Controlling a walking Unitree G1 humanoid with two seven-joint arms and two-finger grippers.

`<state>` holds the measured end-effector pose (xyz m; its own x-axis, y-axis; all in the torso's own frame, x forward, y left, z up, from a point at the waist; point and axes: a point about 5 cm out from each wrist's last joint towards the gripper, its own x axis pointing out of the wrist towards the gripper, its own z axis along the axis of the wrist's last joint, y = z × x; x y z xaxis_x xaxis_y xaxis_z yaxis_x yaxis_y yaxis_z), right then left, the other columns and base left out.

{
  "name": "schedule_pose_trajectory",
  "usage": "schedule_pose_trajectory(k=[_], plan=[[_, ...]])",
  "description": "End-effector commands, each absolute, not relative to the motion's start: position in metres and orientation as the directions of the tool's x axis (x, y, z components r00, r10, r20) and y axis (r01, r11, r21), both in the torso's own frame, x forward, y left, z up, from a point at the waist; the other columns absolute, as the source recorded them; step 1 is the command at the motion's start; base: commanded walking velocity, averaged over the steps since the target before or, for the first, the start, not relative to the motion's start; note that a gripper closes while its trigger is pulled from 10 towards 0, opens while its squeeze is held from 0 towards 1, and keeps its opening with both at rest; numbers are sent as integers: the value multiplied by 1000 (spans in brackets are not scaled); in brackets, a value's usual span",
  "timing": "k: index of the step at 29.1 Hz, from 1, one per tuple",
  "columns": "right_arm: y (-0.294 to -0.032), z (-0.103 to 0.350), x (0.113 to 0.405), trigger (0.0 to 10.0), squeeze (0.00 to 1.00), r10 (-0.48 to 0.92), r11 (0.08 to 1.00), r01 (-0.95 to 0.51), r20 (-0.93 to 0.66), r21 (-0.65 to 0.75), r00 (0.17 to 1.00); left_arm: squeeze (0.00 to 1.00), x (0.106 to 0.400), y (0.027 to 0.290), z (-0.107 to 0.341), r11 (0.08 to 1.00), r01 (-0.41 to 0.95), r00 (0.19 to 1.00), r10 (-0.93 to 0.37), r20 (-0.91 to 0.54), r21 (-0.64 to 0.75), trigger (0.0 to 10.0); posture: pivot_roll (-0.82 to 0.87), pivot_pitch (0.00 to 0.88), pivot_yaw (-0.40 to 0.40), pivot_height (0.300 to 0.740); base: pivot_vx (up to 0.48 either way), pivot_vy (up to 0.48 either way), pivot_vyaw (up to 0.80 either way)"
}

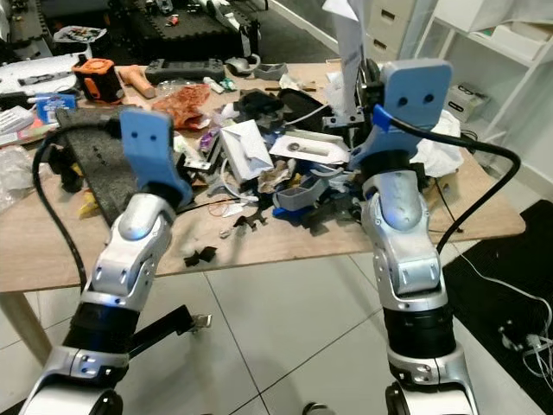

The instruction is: Picking trash to rubbish bin

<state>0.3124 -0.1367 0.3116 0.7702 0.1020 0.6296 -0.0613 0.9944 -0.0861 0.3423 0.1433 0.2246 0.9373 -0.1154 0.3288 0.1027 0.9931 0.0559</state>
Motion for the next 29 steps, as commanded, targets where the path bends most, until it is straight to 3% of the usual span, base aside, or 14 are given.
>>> schedule_pose_trajectory(k=[1,9,29], plan=[[-140,309,313,10000,0,97,994,-47,622,-96,777,0,339,148,227,995,78,932,-98,348,69,10000,-8,155,0,740,0,0,-800],[-133,309,313,10000,0,131,991,-80,622,-110,772,0,337,158,234,1000,-7,918,2,397,10,10000,-5,157,-8,740,0,0,-800],[-125,311,311,10000,0,158,987,-109,630,-116,760,0,335,155,236,1000,-4,910,10,415,-16,10000,-13,143,-10,740,0,0,-800]])
